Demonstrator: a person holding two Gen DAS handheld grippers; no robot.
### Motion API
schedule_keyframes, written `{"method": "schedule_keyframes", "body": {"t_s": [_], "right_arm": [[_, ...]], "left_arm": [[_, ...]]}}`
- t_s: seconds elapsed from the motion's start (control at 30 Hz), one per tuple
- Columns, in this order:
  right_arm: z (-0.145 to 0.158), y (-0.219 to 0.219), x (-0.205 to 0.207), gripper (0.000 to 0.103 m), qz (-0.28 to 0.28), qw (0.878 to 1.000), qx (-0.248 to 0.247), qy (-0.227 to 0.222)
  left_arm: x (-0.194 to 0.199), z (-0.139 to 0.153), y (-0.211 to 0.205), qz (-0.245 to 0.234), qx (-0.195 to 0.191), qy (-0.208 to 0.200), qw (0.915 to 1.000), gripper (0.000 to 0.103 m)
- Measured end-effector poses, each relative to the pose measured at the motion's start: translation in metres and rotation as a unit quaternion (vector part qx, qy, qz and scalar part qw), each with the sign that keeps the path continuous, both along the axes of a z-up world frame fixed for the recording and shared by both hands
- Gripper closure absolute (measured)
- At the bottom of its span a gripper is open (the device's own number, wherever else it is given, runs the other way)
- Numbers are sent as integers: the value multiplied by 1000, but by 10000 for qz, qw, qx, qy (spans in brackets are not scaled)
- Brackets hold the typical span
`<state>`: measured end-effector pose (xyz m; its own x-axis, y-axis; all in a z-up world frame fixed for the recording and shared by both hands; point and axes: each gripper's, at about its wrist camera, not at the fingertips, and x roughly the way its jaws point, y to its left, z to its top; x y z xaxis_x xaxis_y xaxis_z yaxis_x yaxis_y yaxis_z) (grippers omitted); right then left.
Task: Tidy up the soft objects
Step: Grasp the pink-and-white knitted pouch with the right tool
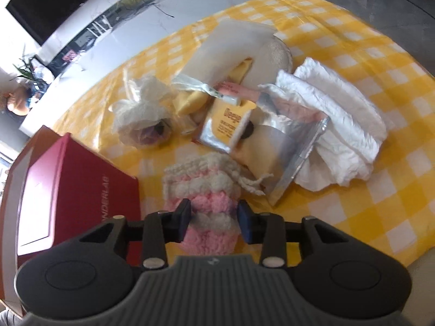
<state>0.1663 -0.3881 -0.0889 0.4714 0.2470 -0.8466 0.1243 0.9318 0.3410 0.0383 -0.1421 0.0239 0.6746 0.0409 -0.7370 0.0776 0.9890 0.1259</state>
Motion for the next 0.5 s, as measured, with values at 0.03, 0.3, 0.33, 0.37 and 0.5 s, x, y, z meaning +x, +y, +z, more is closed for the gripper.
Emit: {"method": "schedule_keyframes", "body": {"t_s": [0.03, 0.3, 0.33, 0.37, 0.5], "right_arm": [[-4, -1, 2, 50, -61, 9999, -94, 113], [4, 32, 0, 13, 617, 9938, -884, -257], [2, 39, 0, 13, 806, 9922, -929, -213], [0, 46, 0, 12, 968, 9903, -977, -184], [-15, 72, 4, 10, 1390, 9737, -1805, 0]], "left_arm": [[0, 0, 0, 5, 24, -1, 10000, 23], [-6, 7, 6, 36, 146, -110, 9998, 23], [-7, 8, 7, 34, 171, -127, 9998, 23], [-8, 8, 8, 28, 188, -133, 9997, 23], [-8, 9, 15, 86, 75, -84, 9999, 23]]}}
